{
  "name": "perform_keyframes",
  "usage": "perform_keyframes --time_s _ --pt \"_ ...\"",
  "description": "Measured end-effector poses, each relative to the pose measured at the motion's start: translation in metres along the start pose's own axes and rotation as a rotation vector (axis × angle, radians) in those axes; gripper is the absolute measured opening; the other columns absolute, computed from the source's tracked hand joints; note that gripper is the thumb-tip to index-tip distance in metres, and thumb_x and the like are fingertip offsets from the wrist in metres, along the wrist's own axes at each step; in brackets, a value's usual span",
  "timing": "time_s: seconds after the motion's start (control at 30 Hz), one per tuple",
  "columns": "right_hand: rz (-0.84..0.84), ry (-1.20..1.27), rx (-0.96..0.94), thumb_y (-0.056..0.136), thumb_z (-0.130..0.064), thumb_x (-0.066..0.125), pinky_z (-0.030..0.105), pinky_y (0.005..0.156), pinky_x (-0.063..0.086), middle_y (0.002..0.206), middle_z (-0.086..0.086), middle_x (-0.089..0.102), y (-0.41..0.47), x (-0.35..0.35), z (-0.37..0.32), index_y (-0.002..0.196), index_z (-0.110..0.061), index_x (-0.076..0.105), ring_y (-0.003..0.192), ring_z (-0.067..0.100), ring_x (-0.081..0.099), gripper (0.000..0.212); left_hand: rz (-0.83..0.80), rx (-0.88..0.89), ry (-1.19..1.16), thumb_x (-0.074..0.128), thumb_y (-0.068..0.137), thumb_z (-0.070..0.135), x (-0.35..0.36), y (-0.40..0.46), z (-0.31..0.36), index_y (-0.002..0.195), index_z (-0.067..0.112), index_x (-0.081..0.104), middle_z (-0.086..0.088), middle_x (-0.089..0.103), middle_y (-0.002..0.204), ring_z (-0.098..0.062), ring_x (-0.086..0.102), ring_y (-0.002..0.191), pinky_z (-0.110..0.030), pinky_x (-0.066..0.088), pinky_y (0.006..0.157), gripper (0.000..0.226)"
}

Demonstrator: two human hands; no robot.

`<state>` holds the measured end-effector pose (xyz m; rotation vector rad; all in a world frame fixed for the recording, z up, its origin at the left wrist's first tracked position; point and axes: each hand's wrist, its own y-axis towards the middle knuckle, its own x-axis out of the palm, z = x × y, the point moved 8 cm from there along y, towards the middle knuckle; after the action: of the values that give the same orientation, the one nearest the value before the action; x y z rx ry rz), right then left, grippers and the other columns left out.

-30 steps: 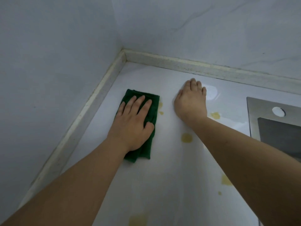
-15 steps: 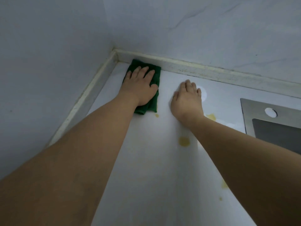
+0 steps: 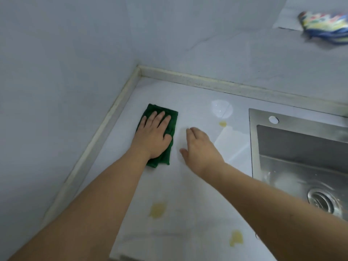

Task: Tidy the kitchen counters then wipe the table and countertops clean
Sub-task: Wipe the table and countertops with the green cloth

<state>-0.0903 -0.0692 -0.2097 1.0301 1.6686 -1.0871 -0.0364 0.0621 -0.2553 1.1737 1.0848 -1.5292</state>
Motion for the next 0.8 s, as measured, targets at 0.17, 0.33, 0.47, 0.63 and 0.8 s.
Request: perform_keyframes --time_s 0.17,0.33,0.47,0.63,0.8 --pt "-0.078 -0.026 0.022 0.105 -0.031 0.025 0.033 0.119 0.009 0.16 0.011 0.008 -0.057 0.038 0.0 0.152 -0.003 0.007 0.147 0.026 0.009 0.058 -0.025 -0.005 0.007 0.014 0.088 0.043 0.011 -0.078 0.006 0.157 0.024 0.006 0.001 0.002 0.165 -0.019 -0.004 0.151 -0.042 -0.006 0.122 0.073" --pt "0.005 0.042 0.089 0.106 -0.028 0.017 0.035 0.121 -0.004 0.162 0.01 -0.002 -0.074 0.065 0.005 0.153 -0.003 0.005 0.149 0.024 -0.003 0.054 -0.007 -0.015 0.037 0.006 0.082 0.047 0.019 -0.129 0.008 0.157 0.026 0.008 0.003 0.003 0.165 -0.017 -0.004 0.151 -0.041 -0.006 0.122 0.078" --pt "0.123 0.098 0.112 0.104 -0.023 0.015 0.035 0.12 -0.009 0.162 0.01 -0.001 -0.075 0.077 0.003 0.153 -0.003 0.006 0.149 0.023 -0.006 0.053 0.018 -0.017 0.025 0.011 0.082 0.047 0.02 -0.123 0.006 0.157 0.027 0.009 0.003 0.003 0.165 -0.016 -0.005 0.151 -0.042 -0.005 0.123 0.077" --pt "0.192 0.106 0.116 0.104 -0.021 0.016 0.035 0.121 -0.007 0.162 0.008 0.003 -0.075 0.078 0.005 0.153 -0.003 0.009 0.149 0.021 -0.003 0.053 0.038 -0.034 0.014 0.028 0.093 0.041 0.015 -0.094 -0.003 0.157 0.028 0.008 0.003 0.003 0.165 -0.016 -0.005 0.151 -0.043 -0.004 0.123 0.068" --pt "0.222 0.112 0.116 0.105 -0.025 0.018 0.034 0.121 -0.006 0.162 0.007 0.007 -0.073 0.077 0.008 0.153 -0.004 0.014 0.149 0.02 0.001 0.052 0.048 -0.031 0.003 0.031 0.096 0.039 0.013 -0.073 -0.005 0.157 0.028 0.009 0.003 0.002 0.165 -0.016 -0.004 0.151 -0.042 -0.004 0.122 0.066"
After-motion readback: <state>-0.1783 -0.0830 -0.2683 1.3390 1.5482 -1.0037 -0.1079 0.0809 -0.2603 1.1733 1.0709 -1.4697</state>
